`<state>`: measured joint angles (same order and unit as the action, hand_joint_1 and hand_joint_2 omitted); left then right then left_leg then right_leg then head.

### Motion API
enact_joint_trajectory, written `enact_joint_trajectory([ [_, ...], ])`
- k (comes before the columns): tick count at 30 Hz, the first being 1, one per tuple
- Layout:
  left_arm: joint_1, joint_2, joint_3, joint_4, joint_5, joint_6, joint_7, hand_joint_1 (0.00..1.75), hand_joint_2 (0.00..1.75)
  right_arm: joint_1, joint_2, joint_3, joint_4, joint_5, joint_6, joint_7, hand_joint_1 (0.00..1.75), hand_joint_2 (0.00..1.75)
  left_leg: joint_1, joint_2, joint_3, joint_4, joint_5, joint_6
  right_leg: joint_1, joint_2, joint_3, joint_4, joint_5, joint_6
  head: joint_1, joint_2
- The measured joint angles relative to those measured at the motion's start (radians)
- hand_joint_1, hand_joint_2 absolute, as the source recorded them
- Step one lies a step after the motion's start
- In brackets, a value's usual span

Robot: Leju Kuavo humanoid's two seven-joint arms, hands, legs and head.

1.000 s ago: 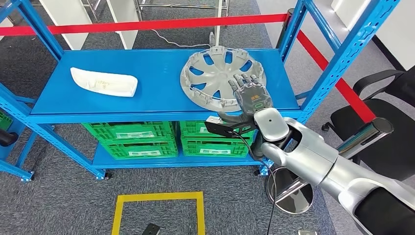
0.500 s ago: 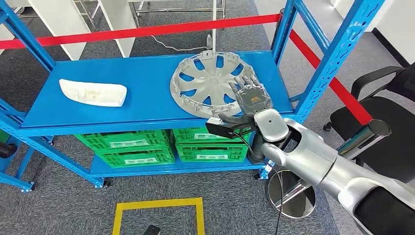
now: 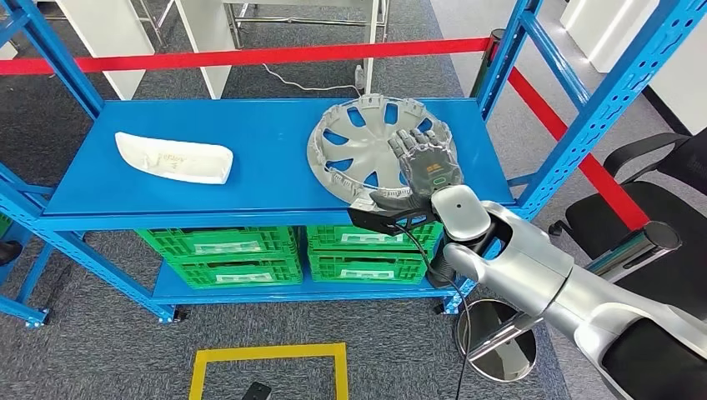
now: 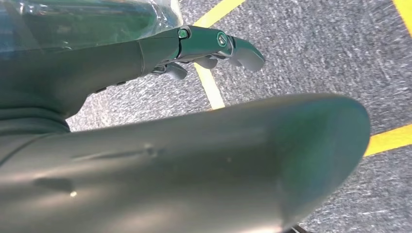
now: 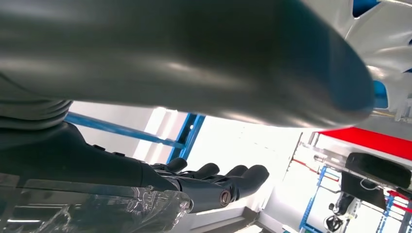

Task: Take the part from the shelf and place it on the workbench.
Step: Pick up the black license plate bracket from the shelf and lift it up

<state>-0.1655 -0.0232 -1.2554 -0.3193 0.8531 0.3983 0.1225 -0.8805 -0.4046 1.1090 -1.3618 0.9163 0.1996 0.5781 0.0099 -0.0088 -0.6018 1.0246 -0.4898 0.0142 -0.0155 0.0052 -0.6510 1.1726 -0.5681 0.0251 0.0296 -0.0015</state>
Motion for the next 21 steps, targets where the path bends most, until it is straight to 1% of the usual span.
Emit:
enact_joint_trajectory([
  [1,-0.001,0.0,0.0,0.0,0.0,0.0,0.0,0.0,0.0,0.0,0.0,0.001,0.0,0.0,0.0,0.0,0.0,0.0,-0.001,0.0,0.001,0.0,-0.002,0.003,0.0,0.0,-0.037,0.068,-0.024,0.0,0.002,0.0],
  [2,0.0,0.0,0.0,0.0,0.0,0.0,0.0,0.0,0.0,0.001,-0.001,0.001,0.0,0.0,0.0,0.0,0.0,0.0,-0.003,0.0,0.004,0.001,-0.004,0.005,0.0,0.0,-0.07,0.122,-0.036,0.0,0.002,0.0],
  [3,0.0,0.0,0.0,0.0,0.0,0.0,0.0,0.0,0.0,0.003,-0.001,0.002,0.0,0.0,0.001,0.0,0.0,0.0,-0.005,0.0,0.007,0.001,-0.007,0.007,0.001,0.0,-0.089,0.145,-0.029,-0.002,0.003,0.0],
  [4,0.001,0.0,0.0,0.0,0.0,0.0,0.0,0.0,0.0,0.004,-0.002,0.002,0.0,0.0,0.001,0.0,0.0,0.0,-0.007,0.0,0.011,0.002,-0.01,0.007,0.002,0.0,-0.09,0.13,-0.002,-0.005,0.003,0.0],
  [5,0.001,0.0,0.0,0.0,0.0,0.0,0.0,0.0,0.0,0.005,-0.002,0.002,0.0,0.0,0.001,0.0,0.0,0.0,-0.009,0.0,0.016,0.003,-0.014,0.007,0.003,0.0,-0.073,0.08,0.04,-0.011,0.003,0.0],
  [6,0.001,0.0,0.0,0.0,-0.001,0.0,0.0,0.0,0.0,0.004,-0.002,0.002,0.0,0.0,0.001,0.0,0.0,0.0,-0.01,0.0,0.022,0.003,-0.018,0.005,0.007,0.0,-0.047,0.014,0.08,-0.018,0.002,0.0],
  [7,0.0,-0.001,0.0,0.0,-0.001,0.0,0.0,0.0,0.0,0.003,-0.002,0.001,0.0,0.0,0.001,0.0,0.0,0.0,-0.012,-0.001,0.025,0.005,-0.022,0.002,0.011,0.0,-0.021,-0.047,0.108,-0.024,0.001,0.0],
  [8,0.0,-0.001,0.001,0.0,-0.001,0.0,0.0,0.0,0.0,0.002,-0.002,0.001,0.0,0.0,0.001,0.0,0.0,0.0,-0.013,-0.001,0.026,0.006,-0.025,-0.002,0.014,0.0,-0.002,-0.092,0.121,-0.029,0.0,0.0],
  [9,-0.001,-0.002,0.001,0.0,-0.001,0.0,0.0,0.0,0.0,0.001,-0.002,0.0,0.0,0.0,0.001,0.0,0.0,0.0,-0.014,0.0,0.026,0.006,-0.027,-0.007,0.017,0.001,0.008,-0.114,0.12,-0.032,-0.001,0.0],
  [11,-0.001,-0.003,0.001,0.0,-0.002,-0.001,0.0,0.0,0.0,0.0,-0.003,0.0,-0.001,0.0,0.001,0.0,0.0,0.0,-0.014,0.0,0.026,0.004,-0.028,-0.016,0.018,0.002,0.012,-0.127,0.114,-0.037,0.0,0.0],
  [12,-0.001,-0.003,0.001,0.0,-0.002,-0.001,0.0,0.0,0.0,0.0,-0.003,-0.001,-0.001,0.0,0.001,0.0,0.0,0.0,-0.014,0.0,0.026,0.005,-0.033,-0.022,0.015,0.002,0.015,-0.131,0.115,-0.04,0.0,0.0],
  [13,-0.001,-0.004,0.001,0.0,-0.003,0.0,0.0,0.0,0.0,0.0,-0.003,-0.002,-0.001,0.0,0.0,0.001,0.0,0.0,-0.013,0.001,0.021,0.019,-0.045,-0.027,0.012,0.001,0.019,-0.136,0.115,-0.044,-0.001,0.0],
  [14,-0.001,-0.004,0.001,0.0,-0.003,0.0,0.0,0.0,0.0,-0.001,-0.003,-0.003,-0.001,0.0,0.0,0.0,0.0,0.0,-0.012,0.001,0.006,0.053,-0.065,-0.033,0.007,0.0,0.024,-0.14,0.116,-0.047,-0.002,0.0],
  [15,-0.002,-0.003,0.001,0.0,-0.004,0.0,0.0,0.0,0.0,-0.001,-0.003,-0.003,-0.001,0.0,0.0,0.0,0.0,0.0,-0.01,0.001,-0.022,0.109,-0.093,-0.039,0.005,0.0,0.028,-0.143,0.115,-0.049,-0.004,0.0],
  [16,-0.002,-0.003,0.001,0.0,-0.004,0.0,0.0,0.0,0.0,-0.001,-0.003,-0.003,-0.001,0.0,0.0,0.0,0.0,0.0,-0.007,0.001,-0.057,0.179,-0.12,-0.044,0.004,-0.001,0.03,-0.143,0.113,-0.051,-0.005,0.0],
  [17,-0.001,-0.003,0.001,0.0,-0.004,0.0,0.0,0.0,0.0,0.0,-0.003,-0.002,-0.001,0.0,0.0,0.0,0.0,0.0,-0.004,0.001,-0.092,0.242,-0.139,-0.048,0.003,-0.001,0.032,-0.142,0.111,-0.052,-0.006,0.0],
  [18,0.0,-0.003,0.001,0.0,-0.004,0.0,0.0,0.0,0.0,0.002,-0.003,-0.001,-0.001,0.0,0.0,0.0,0.0,0.0,-0.001,0.001,-0.117,0.281,-0.142,-0.051,0.003,-0.001,0.033,-0.142,0.109,-0.052,-0.006,0.0],
  [19,0.001,-0.003,0.001,0.0,-0.004,0.0,0.0,0.0,0.0,0.003,-0.003,-0.001,-0.001,0.0,0.0,0.0,0.0,0.0,0.0,0.001,-0.125,0.283,-0.125,-0.053,0.002,0.0,0.036,-0.14,0.107,-0.051,-0.006,0.0],
  [20,0.001,-0.003,0.001,0.0,-0.004,0.0,0.0,0.0,0.0,0.004,-0.003,-0.001,-0.001,0.0,0.0,0.0,0.0,0.0,0.002,0.001,-0.113,0.245,-0.09,-0.054,0.001,0.001,0.04,-0.139,0.103,-0.048,-0.006,0.0],
  [21,0.001,-0.003,0.001,0.0,-0.004,0.0,0.0,0.0,0.0,0.005,-0.003,-0.001,-0.001,0.0,0.0,0.001,0.0,0.0,0.003,0.001,-0.088,0.183,-0.046,-0.054,0.0,0.002,0.044,-0.137,0.099,-0.045,-0.006,0.0],
])
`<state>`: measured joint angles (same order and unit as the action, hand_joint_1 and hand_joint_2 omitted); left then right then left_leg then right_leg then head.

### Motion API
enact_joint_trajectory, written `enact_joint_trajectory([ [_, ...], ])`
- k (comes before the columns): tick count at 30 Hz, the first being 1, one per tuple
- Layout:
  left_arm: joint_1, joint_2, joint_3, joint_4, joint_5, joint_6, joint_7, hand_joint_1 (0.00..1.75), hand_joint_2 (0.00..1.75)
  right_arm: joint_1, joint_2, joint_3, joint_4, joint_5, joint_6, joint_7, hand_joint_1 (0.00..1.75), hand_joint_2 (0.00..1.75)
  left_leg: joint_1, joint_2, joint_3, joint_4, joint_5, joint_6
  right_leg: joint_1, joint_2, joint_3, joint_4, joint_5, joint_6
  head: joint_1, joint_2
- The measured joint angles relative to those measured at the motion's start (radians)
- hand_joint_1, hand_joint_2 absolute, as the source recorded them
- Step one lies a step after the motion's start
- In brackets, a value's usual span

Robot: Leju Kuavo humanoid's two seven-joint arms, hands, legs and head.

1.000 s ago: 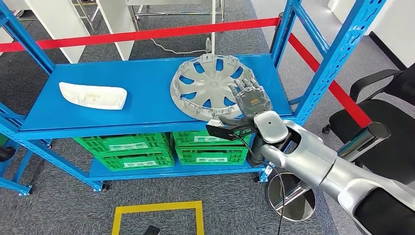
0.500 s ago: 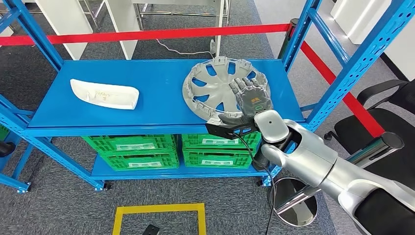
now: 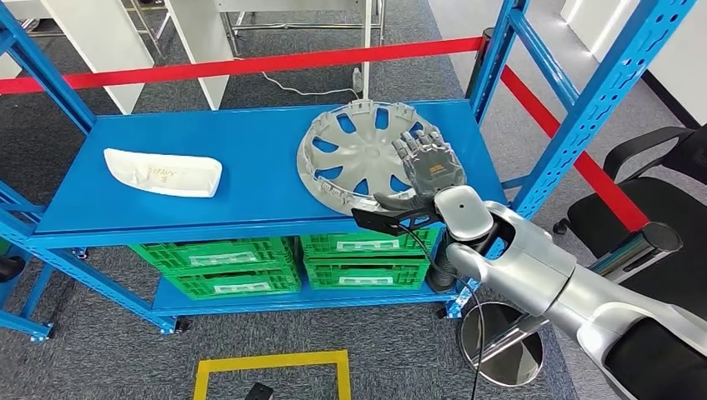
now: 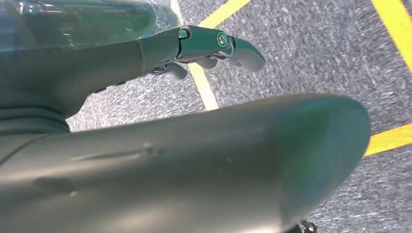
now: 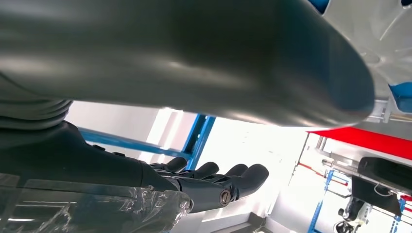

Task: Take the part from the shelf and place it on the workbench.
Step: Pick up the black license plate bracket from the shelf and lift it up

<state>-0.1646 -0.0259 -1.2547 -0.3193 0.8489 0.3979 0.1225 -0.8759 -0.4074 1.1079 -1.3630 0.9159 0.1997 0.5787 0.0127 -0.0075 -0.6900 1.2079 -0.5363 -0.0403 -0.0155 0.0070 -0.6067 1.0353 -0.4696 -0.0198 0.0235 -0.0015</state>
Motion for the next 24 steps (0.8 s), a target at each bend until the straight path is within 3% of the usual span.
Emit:
enact_joint_trajectory([
  [2,-0.001,0.0,0.0,0.0,0.0,0.0,0.0,0.0,0.0,-0.001,0.0,0.0,0.0,0.0,0.0,0.0,0.0,0.0,-0.001,0.0,0.054,-0.119,0.053,0.004,0.0,0.001,0.009,0.001,-0.008,0.01,-0.001,0.0],
  [3,-0.002,-0.001,0.0,0.0,0.0,0.0,0.0,0.0,0.0,-0.002,0.0,-0.001,0.0,-0.001,0.0,0.0,0.0,0.0,-0.002,-0.001,0.07,-0.151,0.057,0.01,0.001,0.001,0.009,0.002,-0.01,0.016,-0.001,0.0],
  [6,-0.001,-0.001,0.0,0.0,0.0,0.0,0.0,0.0,0.0,-0.002,-0.001,-0.002,0.0,-0.003,0.0,0.0,0.0,0.0,-0.005,-0.001,0.08,-0.174,0.048,0.036,0.003,0.001,0.007,-0.003,-0.01,0.034,0.0,0.0],
  [8,-0.001,-0.001,0.0,0.0,0.0,0.0,0.0,0.0,0.0,-0.003,-0.001,-0.004,0.0,-0.004,0.0,0.0,0.0,0.0,-0.002,-0.001,0.083,-0.177,0.049,0.049,0.002,0.0,-0.001,0.019,-0.027,0.042,0.003,0.0],
  [9,-0.002,-0.001,0.0,0.0,0.0,0.0,0.0,0.0,0.0,-0.004,-0.002,-0.004,0.0,-0.004,0.0,0.0,0.0,0.0,0.0,-0.001,0.085,-0.179,0.048,0.054,0.002,-0.001,-0.019,0.06,-0.05,0.045,0.006,0.0],
  [11,-0.003,-0.001,0.0,0.0,0.0,0.0,0.0,0.0,0.0,-0.004,-0.002,-0.004,0.0,-0.005,0.0,0.0,0.0,0.0,-0.003,-0.001,0.088,-0.179,0.045,0.062,0.002,-0.001,-0.086,0.191,-0.104,0.047,0.012,0.0],
  [12,-0.003,-0.001,0.0,0.0,0.0,0.0,0.0,0.0,0.0,-0.002,-0.002,-0.004,0.0,-0.005,0.0,0.0,0.0,0.0,-0.005,-0.001,0.09,-0.179,0.043,0.064,0.003,-0.001,-0.121,0.252,-0.121,0.046,0.014,0.0],
  [13,-0.002,-0.001,0.0,0.0,0.0,0.0,0.0,0.0,0.0,-0.001,-0.002,-0.003,0.0,-0.005,0.0,0.0,0.0,0.0,-0.008,-0.001,0.092,-0.179,0.041,0.066,0.003,-0.001,-0.143,0.282,-0.118,0.043,0.014,0.0],
  [14,-0.002,-0.001,0.0,0.0,0.0,0.0,0.0,0.0,0.0,0.001,-0.002,-0.003,0.0,-0.005,0.0,0.0,0.0,0.0,-0.011,-0.002,0.095,-0.178,0.038,0.068,0.005,-0.001,-0.146,0.275,-0.097,0.039,0.015,0.0],
  [15,-0.002,-0.001,0.0,0.0,-0.001,0.0,0.0,0.0,0.0,0.001,-0.002,-0.003,0.0,-0.005,0.0,0.0,0.0,0.0,-0.014,-0.002,0.1,-0.178,0.035,0.068,0.007,-0.001,-0.13,0.23,-0.059,0.033,0.015,0.0],
  [16,-0.002,-0.001,0.0,0.0,-0.001,0.0,0.0,0.0,0.0,0.001,-0.002,-0.004,0.0,-0.005,0.0,0.0,0.0,0.0,-0.016,-0.003,0.106,-0.178,0.031,0.068,0.011,-0.001,-0.103,0.161,-0.017,0.025,0.016,0.0],
  [18,-0.003,-0.001,0.0,0.0,-0.002,0.0,0.0,0.0,0.0,-0.002,-0.002,-0.004,0.0,-0.005,0.0,0.0,0.0,0.0,-0.019,-0.003,0.111,-0.178,0.024,0.062,0.02,-0.002,-0.052,0.047,0.027,0.01,0.013,0.0],
  [21,-0.005,-0.002,0.001,0.0,-0.002,-0.001,0.0,0.0,0.0,-0.005,-0.002,-0.005,0.0,-0.005,-0.001,0.0,0.0,0.0,-0.016,-0.002,0.107,-0.178,0.021,0.047,0.029,0.0,-0.035,0.004,0.023,0.003,0.011,0.0],
  [24,-0.005,-0.002,0.0,-0.001,-0.003,-0.001,0.0,0.0,0.0,-0.005,-0.002,-0.005,0.0,-0.005,-0.001,0.0,0.0,0.0,-0.017,0.0,0.093,-0.137,-0.007,0.036,0.02,-0.002,-0.023,-0.01,0.024,-0.006,0.01,0.0],
])
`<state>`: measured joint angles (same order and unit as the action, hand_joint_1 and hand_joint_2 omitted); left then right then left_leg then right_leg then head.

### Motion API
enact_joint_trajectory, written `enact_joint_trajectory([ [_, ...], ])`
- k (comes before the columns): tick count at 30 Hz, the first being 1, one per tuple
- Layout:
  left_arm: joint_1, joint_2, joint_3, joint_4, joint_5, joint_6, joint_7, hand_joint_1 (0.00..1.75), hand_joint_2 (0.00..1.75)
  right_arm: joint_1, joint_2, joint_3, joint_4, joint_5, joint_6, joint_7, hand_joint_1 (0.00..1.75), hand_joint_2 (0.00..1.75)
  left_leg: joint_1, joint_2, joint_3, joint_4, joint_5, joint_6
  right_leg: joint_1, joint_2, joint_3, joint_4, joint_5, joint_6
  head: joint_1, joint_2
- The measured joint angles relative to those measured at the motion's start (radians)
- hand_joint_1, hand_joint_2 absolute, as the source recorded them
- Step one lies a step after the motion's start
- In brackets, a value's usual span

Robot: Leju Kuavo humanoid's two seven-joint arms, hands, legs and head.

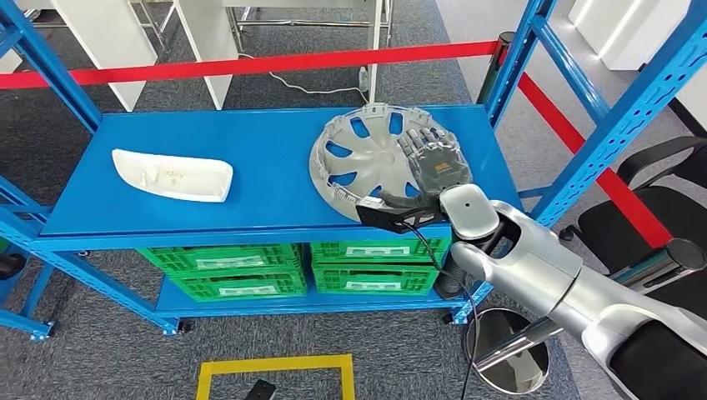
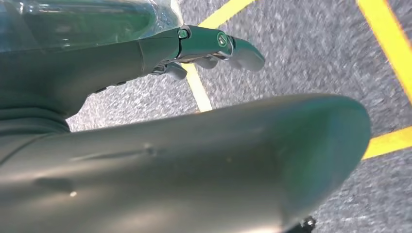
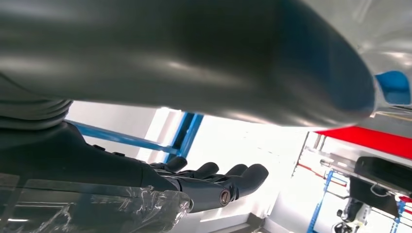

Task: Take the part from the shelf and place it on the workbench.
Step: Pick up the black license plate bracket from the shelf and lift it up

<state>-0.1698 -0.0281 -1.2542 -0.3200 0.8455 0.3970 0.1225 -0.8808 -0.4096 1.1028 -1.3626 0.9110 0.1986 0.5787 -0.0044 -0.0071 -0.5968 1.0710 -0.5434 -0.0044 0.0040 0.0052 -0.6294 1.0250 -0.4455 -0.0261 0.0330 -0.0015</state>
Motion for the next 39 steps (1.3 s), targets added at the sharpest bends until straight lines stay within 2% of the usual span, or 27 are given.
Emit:
enact_joint_trajectory([
  [1,-0.001,0.001,0.0,0.0,0.0,0.0,0.0,0.0,0.0,0.0,0.0,0.0,0.0,0.0,0.0,0.0,0.0,0.0,0.001,0.001,-0.022,0.048,-0.025,-0.005,-0.003,-0.001,0.005,-0.003,-0.001,-0.003,-0.001,0.0],
  [3,-0.001,0.001,0.0,0.0,-0.001,0.0,0.0,0.0,0.0,0.001,0.001,0.001,0.0,0.0,0.0,0.0,0.0,0.0,0.006,0.001,-0.087,0.174,-0.075,-0.019,-0.005,-0.002,0.011,-0.004,-0.006,-0.006,-0.002,0.0],
  [4,0.0,0.001,0.0,0.0,-0.001,0.0,0.0,0.0,0.0,0.002,0.001,0.002,0.0,0.0,0.0,0.0,0.0,0.0,0.008,0.001,-0.113,0.218,-0.083,-0.023,-0.006,-0.002,0.014,-0.003,-0.009,-0.006,-0.002,0.0],
  [5,0.0,0.001,0.0,0.0,-0.001,0.0,0.0,0.0,0.0,0.003,0.001,0.002,0.001,0.0,0.0,0.0,0.0,0.0,0.01,0.001,-0.125,0.228,-0.071,-0.026,-0.007,-0.001,0.017,-0.002,-0.012,-0.004,-0.002,0.0],
  [6,0.001,0.001,0.0,0.0,-0.001,0.0,0.0,0.0,0.0,0.004,0.001,0.002,0.001,0.0,0.0,0.0,0.0,0.0,0.012,0.001,-0.117,0.198,-0.038,-0.027,-0.009,0.0,0.022,-0.001,-0.016,-0.002,-0.002,0.0],
  [8,0.001,0.002,0.0,0.0,-0.001,0.0,0.0,0.0,0.0,0.005,0.001,0.002,0.001,0.0,-0.001,0.0,0.0,0.0,0.013,0.0,-0.065,0.072,0.043,-0.026,-0.013,0.001,0.035,0.002,-0.027,0.005,-0.002,0.0],
  [9,0.0,0.002,0.001,0.0,-0.001,0.0,0.0,0.0,0.0,0.004,0.001,0.002,0.001,0.0,-0.001,0.0,0.0,0.0,0.012,0.0,-0.039,0.016,0.066,-0.023,-0.013,0.002,0.039,0.004,-0.032,0.01,-0.002,0.0],
  [10,-0.001,0.002,0.001,0.0,-0.001,0.0,0.0,0.0,0.0,0.003,0.001,0.001,0.002,0.0,-0.001,0.0,0.0,0.0,0.01,0.0,-0.022,-0.02,0.073,-0.016,-0.012,0.002,0.041,0.005,-0.035,0.016,-0.003,0.0],
  [11,-0.002,0.001,0.002,0.0,-0.001,0.0,0.0,0.0,0.0,0.002,0.001,0.001,0.002,0.0,-0.002,0.0,0.0,0.0,0.007,-0.001,-0.016,-0.032,0.066,-0.009,-0.011,0.002,0.041,0.005,-0.036,0.021,-0.003,0.0],
  [13,-0.002,0.001,0.003,0.0,-0.002,0.0,0.0,0.0,0.0,0.002,0.001,0.001,0.003,0.0,-0.003,-0.001,0.0,0.0,0.009,-0.001,-0.011,-0.043,0.062,0.006,-0.011,0.001,0.04,0.003,-0.038,0.032,-0.003,0.0],
  [15,-0.001,0.0,0.005,0.0,-0.004,0.0,0.0,0.0,0.0,0.003,0.001,0.0,0.003,0.0,-0.004,-0.001,0.0,0.0,0.014,-0.001,-0.007,-0.048,0.062,0.017,-0.011,0.001,0.03,0.033,-0.06,0.041,-0.001,0.0],
  [16,-0.002,0.0,0.005,0.0,-0.006,0.0,0.0,0.0,0.0,0.003,0.0,-0.001,0.003,-0.001,-0.005,-0.001,0.0,0.0,0.016,-0.001,-0.005,-0.05,0.062,0.021,-0.012,0.0,0.009,0.077,-0.084,0.044,0.002,0.0],
  [18,-0.002,0.0,0.005,0.0,-0.007,0.001,0.0,0.0,0.0,0.006,0.0,0.0,0.005,-0.003,-0.006,-0.001,0.0,0.0,0.015,-0.001,-0.003,-0.049,0.059,0.026,-0.013,0.0,-0.059,0.206,-0.134,0.049,0.008,0.0],
  [19,-0.002,0.001,0.006,0.0,-0.008,0.001,0.0,0.0,0.0,0.008,0.0,0.0,0.006,-0.004,-0.006,-0.001,0.0,0.0,0.014,-0.001,-0.002,-0.049,0.057,0.028,-0.013,0.0,-0.09,0.258,-0.145,0.049,0.009,0.0],
  [20,-0.001,0.001,0.006,0.0,-0.008,0.001,0.0,0.0,0.0,0.011,0.0,0.001,0.007,-0.004,-0.006,-0.002,0.0,0.0,0.013,-0.001,-0.001,-0.048,0.055,0.029,-0.013,0.0,-0.109,0.279,-0.138,0.049,0.01,0.0],
  [21,-0.001,0.001,0.006,0.0,-0.009,0.001,0.0,0.0,0.0,0.014,0.0,0.001,0.008,-0.004,-0.006,-0.002,0.0,0.0,0.012,-0.002,0.002,-0.047,0.052,0.028,-0.012,0.0,-0.108,0.261,-0.112,0.047,0.01,0.0],
  [23,0.0,0.0,0.006,0.0,-0.01,0.001,0.0,0.0,0.0,0.015,-0.001,0.0,0.011,-0.004,-0.006,-0.002,0.0,0.0,0.011,-0.003,0.012,-0.045,0.043,0.025,-0.011,0.001,-0.063,0.143,-0.034,0.038,0.01,0.0],
  [24,-0.001,0.0,0.006,0.0,-0.011,0.001,0.0,0.0,0.0,0.015,-0.001,0.0,0.011,-0.004,-0.007,-0.002,0.0,0.0,0.009,-0.003,0.014,-0.044,0.038,0.021,-0.009,0.001,-0.038,0.084,-0.006,0.034,0.009,0.0],
  [25,-0.001,0.0,0.007,0.0,-0.011,0.001,0.0,0.0,0.0,0.015,-0.001,-0.001,0.012,-0.005,-0.008,-0.002,0.0,0.0,0.008,-0.003,0.014,-0.043,0.036,0.017,-0.006,0.001,-0.021,0.043,0.005,0.03,0.009,0.0],
  [28,-0.001,0.0,0.007,-0.001,-0.014,0.0,0.0,0.0,0.0,0.017,-0.001,-0.002,0.014,-0.01,-0.01,-0.002,0.0,0.0,0.006,-0.002,0.011,-0.042,0.034,0.012,-0.004,0.003,-0.011,0.011,0.001,0.026,0.008,0.0],
  [32,0.0,0.0,0.01,-0.001,-0.018,0.001,-0.002,0.0,0.0,0.024,-0.004,-0.002,0.019,-0.016,-0.011,-0.002,0.0,0.0,0.006,-0.002,0.018,-0.052,0.035,0.014,-0.004,0.004,-0.01,0.01,-0.002,0.02,0.007,0.0],
  [39,0.001,0.0,0.021,-0.001,-0.024,0.002,-0.005,0.0,0.0,0.041,-0.008,-0.007,0.028,-0.018,-0.022,-0.002,0.0,0.0,0.006,-0.002,0.023,-0.063,0.038,0.001,-0.003,0.004,-0.01,0.01,-0.004,0.013,0.007,0.0],
])
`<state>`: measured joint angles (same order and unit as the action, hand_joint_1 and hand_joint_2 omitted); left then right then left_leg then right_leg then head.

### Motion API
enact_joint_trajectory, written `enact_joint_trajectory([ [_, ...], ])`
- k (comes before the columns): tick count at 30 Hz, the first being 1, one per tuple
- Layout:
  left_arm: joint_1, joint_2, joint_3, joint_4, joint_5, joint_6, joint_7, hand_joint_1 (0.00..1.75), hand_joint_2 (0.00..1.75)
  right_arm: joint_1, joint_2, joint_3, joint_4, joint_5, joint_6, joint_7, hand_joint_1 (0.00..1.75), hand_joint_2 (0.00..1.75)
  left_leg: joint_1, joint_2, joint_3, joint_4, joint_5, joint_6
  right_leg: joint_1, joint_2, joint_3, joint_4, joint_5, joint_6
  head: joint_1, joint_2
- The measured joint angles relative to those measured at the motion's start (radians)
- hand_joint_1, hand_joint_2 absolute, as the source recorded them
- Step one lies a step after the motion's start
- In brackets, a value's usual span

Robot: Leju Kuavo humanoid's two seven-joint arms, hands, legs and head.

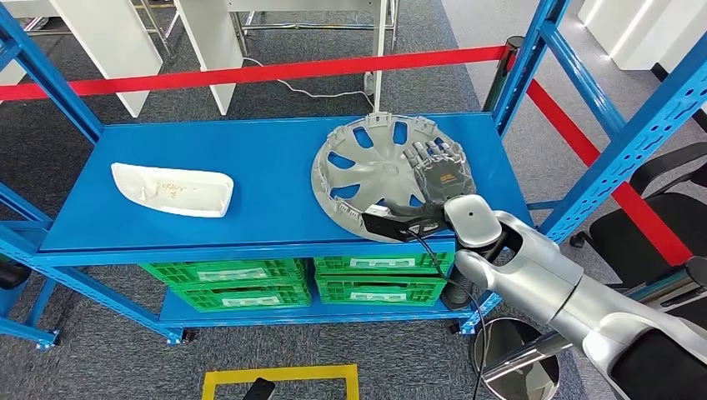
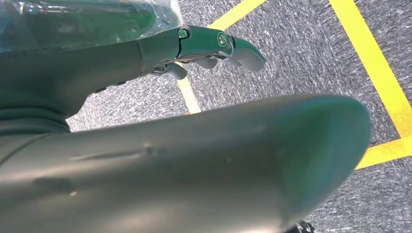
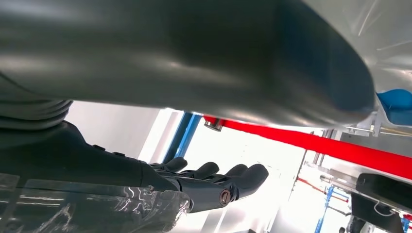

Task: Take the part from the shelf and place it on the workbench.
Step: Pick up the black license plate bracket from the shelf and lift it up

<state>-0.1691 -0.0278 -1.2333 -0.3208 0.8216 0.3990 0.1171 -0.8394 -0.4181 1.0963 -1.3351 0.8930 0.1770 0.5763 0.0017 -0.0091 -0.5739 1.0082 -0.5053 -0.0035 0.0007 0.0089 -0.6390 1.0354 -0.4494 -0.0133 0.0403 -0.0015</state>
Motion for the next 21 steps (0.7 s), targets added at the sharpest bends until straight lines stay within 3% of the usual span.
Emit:
enact_joint_trajectory([
  [21,0.0,0.0,0.02,0.0,-0.017,0.0,0.0,0.0,0.0,0.059,-0.002,-0.025,0.062,-0.108,-0.011,-0.007,0.0,0.0,-0.001,0.0,0.001,-0.001,-0.001,-0.002,-0.001,-0.001,0.005,-0.005,0.0,0.0,0.0,0.0],
])
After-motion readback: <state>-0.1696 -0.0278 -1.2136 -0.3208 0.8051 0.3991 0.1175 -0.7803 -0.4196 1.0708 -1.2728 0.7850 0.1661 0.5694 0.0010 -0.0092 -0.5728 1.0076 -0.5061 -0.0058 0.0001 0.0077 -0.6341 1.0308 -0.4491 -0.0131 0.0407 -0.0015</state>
